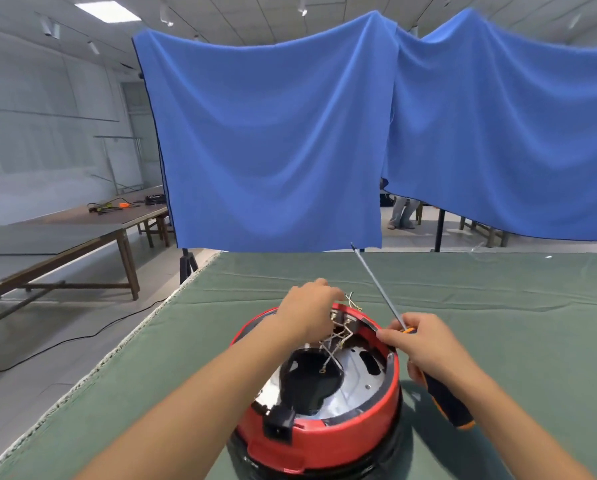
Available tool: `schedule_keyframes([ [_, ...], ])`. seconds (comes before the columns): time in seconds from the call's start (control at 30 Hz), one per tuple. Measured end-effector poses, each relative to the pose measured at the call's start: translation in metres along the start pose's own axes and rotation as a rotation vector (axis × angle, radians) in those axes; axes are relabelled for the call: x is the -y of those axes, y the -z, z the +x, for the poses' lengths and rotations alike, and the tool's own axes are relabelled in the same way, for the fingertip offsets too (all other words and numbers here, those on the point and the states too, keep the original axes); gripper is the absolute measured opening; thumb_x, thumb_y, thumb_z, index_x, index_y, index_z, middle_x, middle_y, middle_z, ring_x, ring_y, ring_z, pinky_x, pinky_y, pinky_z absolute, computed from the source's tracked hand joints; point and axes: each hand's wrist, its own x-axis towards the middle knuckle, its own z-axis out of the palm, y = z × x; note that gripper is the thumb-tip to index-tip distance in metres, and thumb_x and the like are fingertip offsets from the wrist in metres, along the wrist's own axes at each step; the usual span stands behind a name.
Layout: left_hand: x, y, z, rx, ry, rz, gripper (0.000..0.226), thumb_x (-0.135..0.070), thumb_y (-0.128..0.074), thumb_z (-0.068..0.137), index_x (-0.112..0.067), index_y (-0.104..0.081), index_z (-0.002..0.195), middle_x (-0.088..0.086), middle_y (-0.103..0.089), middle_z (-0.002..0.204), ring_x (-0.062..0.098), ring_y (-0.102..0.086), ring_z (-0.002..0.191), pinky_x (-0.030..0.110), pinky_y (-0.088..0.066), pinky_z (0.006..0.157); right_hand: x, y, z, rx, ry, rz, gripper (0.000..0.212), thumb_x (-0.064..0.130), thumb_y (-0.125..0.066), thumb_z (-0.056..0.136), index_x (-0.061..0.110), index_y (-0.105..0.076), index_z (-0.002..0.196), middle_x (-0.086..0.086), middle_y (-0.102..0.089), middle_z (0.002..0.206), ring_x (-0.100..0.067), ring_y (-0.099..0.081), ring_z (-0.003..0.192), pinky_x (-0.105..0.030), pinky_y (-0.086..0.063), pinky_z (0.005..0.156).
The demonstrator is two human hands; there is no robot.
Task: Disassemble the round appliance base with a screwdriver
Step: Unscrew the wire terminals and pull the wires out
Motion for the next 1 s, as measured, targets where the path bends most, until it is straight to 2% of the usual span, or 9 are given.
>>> schedule_keyframes([
  [0.1, -0.005, 0.002, 0.001, -0.032, 0.175, -0.224, 0.041, -0.013, -0.055, 0.081, -0.02, -0.058, 0.122, 0.005, -0.059, 0.124, 0.025, -0.053, 0.113, 0.034, -0.043, 0.09, -0.003, -0.001, 0.0, -0.005, -0.048, 0.013, 0.034, 0.03, -0.067, 0.086, 0.008, -0.057, 0.062, -0.004, -0.059, 0.054, -0.021, -0.048, 0.029, -0.017, -0.031, 0.035],
  [0.23, -0.021, -0.012, -0.009, -0.089, 0.345, -0.028, 0.036, -0.032, -0.042, 0.092, -0.016, -0.05, 0.123, 0.01, -0.052, 0.126, 0.033, -0.044, 0.117, 0.043, -0.036, 0.094, 0.002, 0.003, 0.002, 0.036, -0.189, 0.106, 0.028, 0.023, -0.048, 0.094, 0.005, -0.058, 0.074, -0.011, -0.056, 0.065, -0.019, -0.044, 0.031, -0.017, -0.033, 0.037],
  [0.33, -0.026, -0.024, -0.015, -0.148, 0.289, 0.037, 0.033, -0.032, -0.038, 0.095, -0.016, -0.052, 0.121, 0.011, -0.056, 0.122, 0.034, -0.049, 0.111, 0.041, -0.038, 0.091, 0.007, 0.01, 0.002, 0.059, -0.188, 0.24, 0.007, 0.007, -0.041, 0.093, 0.01, -0.047, 0.096, -0.014, -0.057, 0.074, -0.021, -0.05, 0.037, -0.024, -0.041, 0.039],
  [0.4, -0.025, -0.024, -0.013, -0.201, 0.27, 0.017, 0.031, -0.03, -0.038, 0.095, -0.017, -0.055, 0.118, 0.009, -0.06, 0.118, 0.033, -0.052, 0.108, 0.039, -0.04, 0.088, 0.008, 0.016, 0.002, 0.04, -0.133, 0.358, 0.021, 0.001, -0.041, 0.097, 0.018, -0.04, 0.108, -0.02, -0.059, 0.08, -0.025, -0.056, 0.039, -0.029, -0.047, 0.037],
  [0.57, -0.022, -0.023, -0.012, -0.261, 0.259, -0.017, 0.029, -0.028, -0.042, 0.093, -0.019, -0.06, 0.114, 0.005, -0.062, 0.113, 0.03, -0.053, 0.103, 0.036, -0.037, 0.085, 0.02, 0.031, 0.007, -0.123, -0.028, 0.872, 0.022, 0.006, -0.037, 0.101, 0.008, -0.055, 0.088, -0.024, -0.059, 0.088, -0.026, -0.067, 0.049, -0.028, -0.053, 0.042],
  [0.73, -0.013, -0.022, -0.01, -0.28, 0.226, -0.067, 0.028, -0.025, -0.045, 0.091, -0.021, -0.061, 0.114, 0.002, -0.063, 0.113, 0.028, -0.051, 0.101, 0.035, -0.037, 0.085, 0.029, 0.036, 0.009, 0.122, -0.041, 1.354, 0.041, 0.01, -0.024, 0.093, -0.002, -0.058, 0.112, -0.026, -0.07, 0.102, -0.035, -0.072, 0.086, -0.034, -0.059, 0.059],
  [0.9, -0.009, -0.021, -0.01, -0.279, 0.225, -0.117, 0.029, -0.023, -0.045, 0.09, -0.02, -0.061, 0.114, 0.002, -0.062, 0.114, 0.026, -0.048, 0.101, 0.035, -0.037, 0.084, 0.037, 0.03, 0.003, 0.239, 0.092, 1.34, 0.029, -0.003, -0.036, 0.071, 0.003, -0.052, 0.094, -0.024, -0.065, 0.117, -0.031, -0.067, 0.105, -0.037, -0.059, 0.076],
  [0.97, -0.01, -0.021, -0.01, -0.274, 0.223, -0.12, 0.028, -0.023, -0.045, 0.089, -0.02, -0.061, 0.113, 0.002, -0.061, 0.114, 0.025, -0.047, 0.102, 0.034, -0.036, 0.084, 0.039, 0.026, 0.001, 0.215, 0.115, 1.148, 0.006, 0.009, -0.05, 0.077, 0.013, -0.046, 0.076, -0.022, -0.067, 0.114, -0.029, -0.068, 0.103, -0.032, -0.059, 0.072],
  [1.0, -0.01, -0.021, -0.011, -0.275, 0.222, -0.131, 0.028, -0.023, -0.045, 0.089, -0.02, -0.062, 0.111, 0.002, -0.061, 0.113, 0.025, -0.047, 0.102, 0.034, -0.036, 0.084, 0.038, 0.023, -0.001, 0.157, 0.115, 1.023, 0.015, 0.022, -0.057, 0.078, 0.016, -0.045, 0.07, -0.021, -0.07, 0.106, -0.029, -0.07, 0.097, -0.031, -0.059, 0.068],
])
